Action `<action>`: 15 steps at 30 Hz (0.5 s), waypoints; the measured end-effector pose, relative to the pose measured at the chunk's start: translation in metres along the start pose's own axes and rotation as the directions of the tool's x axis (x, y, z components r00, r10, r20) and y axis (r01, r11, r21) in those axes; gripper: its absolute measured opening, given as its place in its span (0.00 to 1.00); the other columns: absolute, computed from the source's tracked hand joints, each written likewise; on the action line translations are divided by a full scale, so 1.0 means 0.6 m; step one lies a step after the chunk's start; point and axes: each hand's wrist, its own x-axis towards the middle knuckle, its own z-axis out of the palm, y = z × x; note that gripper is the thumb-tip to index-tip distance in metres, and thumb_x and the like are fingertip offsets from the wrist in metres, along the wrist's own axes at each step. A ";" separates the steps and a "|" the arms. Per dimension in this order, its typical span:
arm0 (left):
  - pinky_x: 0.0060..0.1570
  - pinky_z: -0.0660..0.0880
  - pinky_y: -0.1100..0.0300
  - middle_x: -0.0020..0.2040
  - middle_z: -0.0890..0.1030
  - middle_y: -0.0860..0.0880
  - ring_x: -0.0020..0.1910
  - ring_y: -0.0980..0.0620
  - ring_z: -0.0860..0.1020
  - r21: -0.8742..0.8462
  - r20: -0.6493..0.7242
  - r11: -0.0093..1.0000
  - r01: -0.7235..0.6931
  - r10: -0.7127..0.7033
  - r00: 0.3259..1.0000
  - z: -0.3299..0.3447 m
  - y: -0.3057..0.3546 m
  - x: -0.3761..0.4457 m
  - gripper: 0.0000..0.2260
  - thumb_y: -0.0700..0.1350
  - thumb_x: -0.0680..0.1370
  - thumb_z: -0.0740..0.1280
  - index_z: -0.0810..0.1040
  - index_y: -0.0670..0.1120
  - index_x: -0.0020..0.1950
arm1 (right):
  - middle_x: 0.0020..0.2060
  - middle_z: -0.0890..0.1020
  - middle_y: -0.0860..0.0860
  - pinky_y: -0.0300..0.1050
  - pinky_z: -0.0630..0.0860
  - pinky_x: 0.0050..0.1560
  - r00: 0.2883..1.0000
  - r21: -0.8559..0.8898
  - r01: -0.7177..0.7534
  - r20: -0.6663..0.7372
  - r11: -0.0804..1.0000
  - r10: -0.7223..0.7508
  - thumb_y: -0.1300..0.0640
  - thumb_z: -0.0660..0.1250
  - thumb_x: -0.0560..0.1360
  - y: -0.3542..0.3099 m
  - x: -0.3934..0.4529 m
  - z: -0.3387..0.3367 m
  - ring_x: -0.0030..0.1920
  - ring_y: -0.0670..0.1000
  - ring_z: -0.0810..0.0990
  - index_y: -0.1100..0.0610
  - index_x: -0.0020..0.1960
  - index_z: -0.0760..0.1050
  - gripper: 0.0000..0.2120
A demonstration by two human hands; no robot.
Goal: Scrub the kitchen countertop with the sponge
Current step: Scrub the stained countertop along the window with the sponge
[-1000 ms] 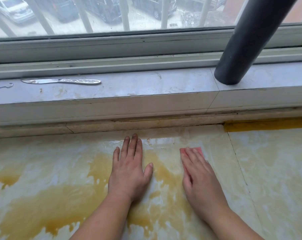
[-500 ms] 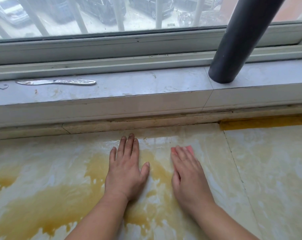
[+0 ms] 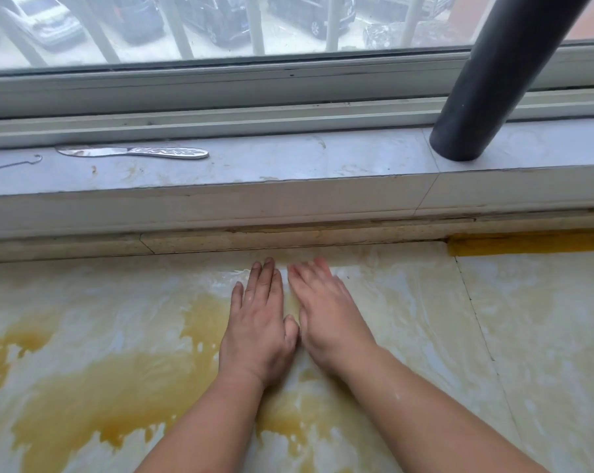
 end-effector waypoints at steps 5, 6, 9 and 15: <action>0.81 0.35 0.48 0.86 0.38 0.48 0.83 0.51 0.34 0.008 0.002 1.000 -0.008 0.008 1.000 -0.001 -0.001 -0.001 0.40 0.56 0.73 0.38 0.42 0.45 0.85 | 0.82 0.58 0.49 0.51 0.51 0.80 1.000 -0.027 -0.019 0.020 0.999 0.019 0.55 0.56 0.80 -0.003 0.003 -0.008 0.83 0.52 0.47 0.54 0.82 0.57 0.31; 0.81 0.35 0.48 0.86 0.38 0.48 0.83 0.51 0.34 0.007 0.001 1.000 -0.006 0.006 1.000 -0.002 -0.002 -0.002 0.40 0.56 0.73 0.38 0.42 0.45 0.85 | 0.82 0.57 0.48 0.51 0.51 0.81 1.000 0.006 -0.015 0.010 1.000 0.015 0.54 0.54 0.80 -0.003 -0.033 -0.001 0.83 0.51 0.46 0.54 0.82 0.57 0.31; 0.81 0.35 0.47 0.86 0.38 0.48 0.83 0.51 0.34 0.011 0.009 1.000 -0.001 0.001 1.000 0.000 -0.001 -0.002 0.39 0.56 0.74 0.38 0.43 0.45 0.86 | 0.82 0.53 0.41 0.49 0.53 0.80 1.000 0.027 -0.021 0.015 0.999 0.021 0.52 0.51 0.80 0.000 -0.126 0.013 0.82 0.45 0.44 0.48 0.83 0.57 0.30; 0.82 0.38 0.46 0.86 0.41 0.48 0.84 0.50 0.37 -0.017 -0.001 1.000 -0.005 0.005 1.000 -0.006 0.000 -0.003 0.40 0.56 0.73 0.39 0.45 0.45 0.85 | 0.83 0.46 0.42 0.49 0.45 0.81 0.995 0.002 -0.077 0.057 0.997 0.077 0.54 0.53 0.84 -0.011 -0.045 0.001 0.81 0.44 0.35 0.48 0.84 0.49 0.30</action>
